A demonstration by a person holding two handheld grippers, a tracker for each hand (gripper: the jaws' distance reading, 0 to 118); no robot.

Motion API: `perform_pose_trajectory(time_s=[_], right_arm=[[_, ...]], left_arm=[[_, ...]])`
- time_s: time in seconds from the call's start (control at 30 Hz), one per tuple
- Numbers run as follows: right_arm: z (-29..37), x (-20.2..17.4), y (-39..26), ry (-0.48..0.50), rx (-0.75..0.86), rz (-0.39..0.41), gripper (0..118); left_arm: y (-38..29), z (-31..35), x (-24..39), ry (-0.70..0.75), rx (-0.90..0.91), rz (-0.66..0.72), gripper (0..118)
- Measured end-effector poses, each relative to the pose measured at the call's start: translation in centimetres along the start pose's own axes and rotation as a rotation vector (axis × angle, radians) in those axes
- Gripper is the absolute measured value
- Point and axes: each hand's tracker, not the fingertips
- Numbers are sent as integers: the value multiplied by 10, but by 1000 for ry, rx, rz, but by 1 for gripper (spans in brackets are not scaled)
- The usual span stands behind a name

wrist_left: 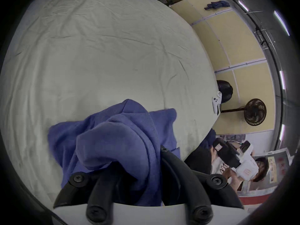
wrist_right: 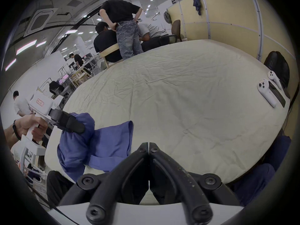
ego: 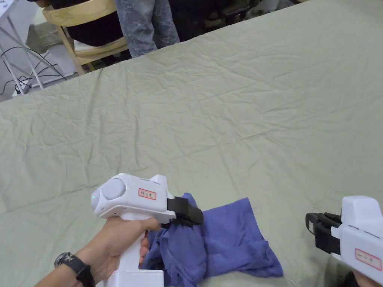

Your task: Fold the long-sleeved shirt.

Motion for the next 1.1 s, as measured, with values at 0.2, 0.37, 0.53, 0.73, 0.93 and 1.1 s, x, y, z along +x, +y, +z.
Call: perform_pose_trajectory(time_s=[0.2,0.37,0.53,0.73,0.93,1.1], right_arm=[[-1,7,-4,-7,-9,-25,1],[-1,11,-5,-17,-14,-31,1],[0,13,-4,-22,-16,-30,1],[3,13,-4,-23,-11,-31,1],[5,11,-2,-31,-11,-26,1],[10,1,2,-31,-4,-7,1]], left_arm=[[8,-38,21,22,-38,-21,16],[6,-67,23,53,-57,-13,48],[0,-81,48,14,-37,-10,66],[-3,-91,73,3,-27,-28,69],[-11,-75,91,-82,21,-58,69],[-29,-29,103,-107,144,-204,69]])
